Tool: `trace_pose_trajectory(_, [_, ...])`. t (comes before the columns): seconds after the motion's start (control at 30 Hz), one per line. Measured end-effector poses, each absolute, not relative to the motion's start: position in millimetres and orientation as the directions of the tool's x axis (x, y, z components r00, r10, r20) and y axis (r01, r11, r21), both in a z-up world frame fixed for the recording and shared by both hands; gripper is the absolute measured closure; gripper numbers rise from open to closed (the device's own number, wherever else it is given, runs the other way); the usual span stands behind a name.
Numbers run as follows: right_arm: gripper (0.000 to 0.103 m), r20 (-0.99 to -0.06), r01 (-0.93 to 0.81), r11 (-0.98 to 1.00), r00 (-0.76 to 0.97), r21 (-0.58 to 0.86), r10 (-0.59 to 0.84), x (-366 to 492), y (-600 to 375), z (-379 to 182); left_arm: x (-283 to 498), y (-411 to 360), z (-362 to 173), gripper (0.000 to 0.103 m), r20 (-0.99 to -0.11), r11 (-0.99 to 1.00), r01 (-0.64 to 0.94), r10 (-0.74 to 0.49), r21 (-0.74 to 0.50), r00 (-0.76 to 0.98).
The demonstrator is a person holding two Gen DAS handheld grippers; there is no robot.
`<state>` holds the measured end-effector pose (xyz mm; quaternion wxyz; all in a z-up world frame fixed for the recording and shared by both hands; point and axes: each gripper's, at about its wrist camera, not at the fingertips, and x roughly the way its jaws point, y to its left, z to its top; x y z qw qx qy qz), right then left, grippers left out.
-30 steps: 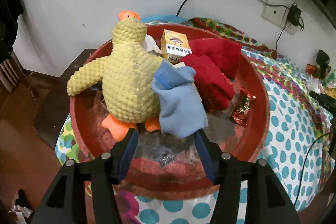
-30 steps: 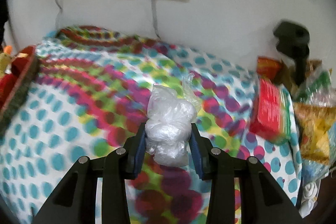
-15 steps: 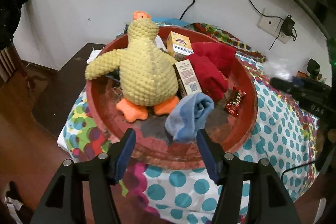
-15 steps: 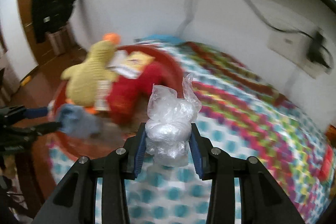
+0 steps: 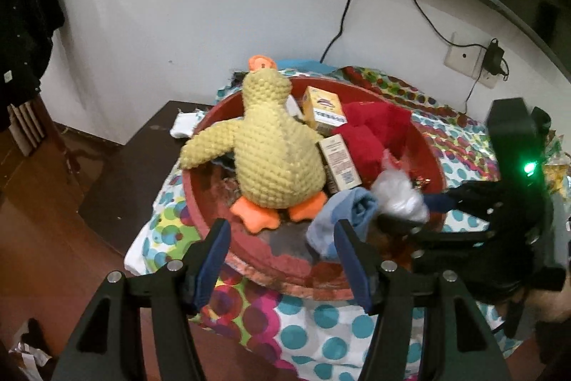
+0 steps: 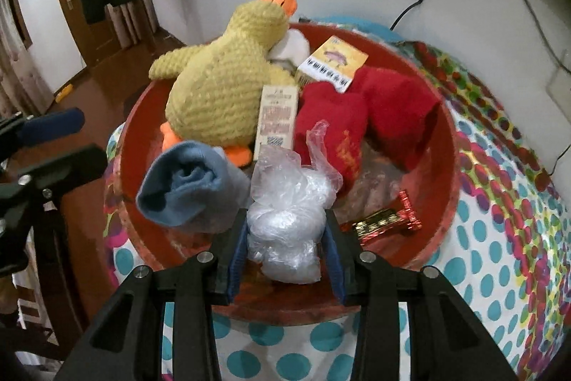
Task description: Organize objects
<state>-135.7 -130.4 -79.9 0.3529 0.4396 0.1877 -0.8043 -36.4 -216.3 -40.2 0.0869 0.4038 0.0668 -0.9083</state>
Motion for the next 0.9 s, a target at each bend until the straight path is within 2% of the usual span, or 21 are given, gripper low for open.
trace_pose_trajectory(0.07, [0.057, -0.840, 0.725, -0.688, -0.359, 0.023, -0.406, -136.1, -129.7, -77.8, -39.0, -212.2, -38.1, 0.041, -0.748, -0.978, 0.205, -0.101, -0.048, -0.656])
trace_pose_trajectory(0.13, [0.036, -0.835, 0.704, -0.710, -0.377, 0.023, -0.400, -134.8, -126.1, -71.9, -40.8, -206.9, -35.4, 0.041, -0.743, -0.977, 0.211, -0.120, -0.030, -0.658])
trace_pose_trajectory(0.33, [0.012, -0.828, 0.627, -0.778, -0.457, -0.040, -0.326, -124.3, -108.5, -51.7, -46.7, -201.6, -33.4, 0.041, -0.750, -0.968, 0.250, -0.165, 0.000, -0.641])
trace_pose_trajectory(0.43, [0.004, -0.836, 0.580, -0.810, -0.484, -0.085, -0.258, -116.5, -102.0, -45.6, -50.7, -202.9, -35.5, 0.041, -0.764, -0.959, 0.282, -0.185, 0.003, -0.618])
trace_pose_trajectory(0.57, [0.001, -0.847, 0.561, -0.821, -0.485, -0.111, -0.216, -105.7, -100.1, -40.3, -52.5, -200.9, -36.5, 0.041, -0.770, -0.947, 0.321, -0.227, 0.031, -0.596])
trace_pose_trajectory(0.77, [0.001, -0.870, 0.554, -0.832, -0.422, -0.026, -0.254, -107.3, -97.5, -40.4, -52.5, -198.0, -34.2, 0.041, -0.776, -0.944, 0.330, -0.214, 0.008, -0.593])
trace_pose_trajectory(0.9, [0.001, -0.871, 0.549, -0.834, -0.436, -0.058, -0.227, -105.1, -97.7, -43.0, -55.7, -196.0, -33.1, 0.041, -0.775, -0.938, 0.344, -0.247, 0.041, -0.582])
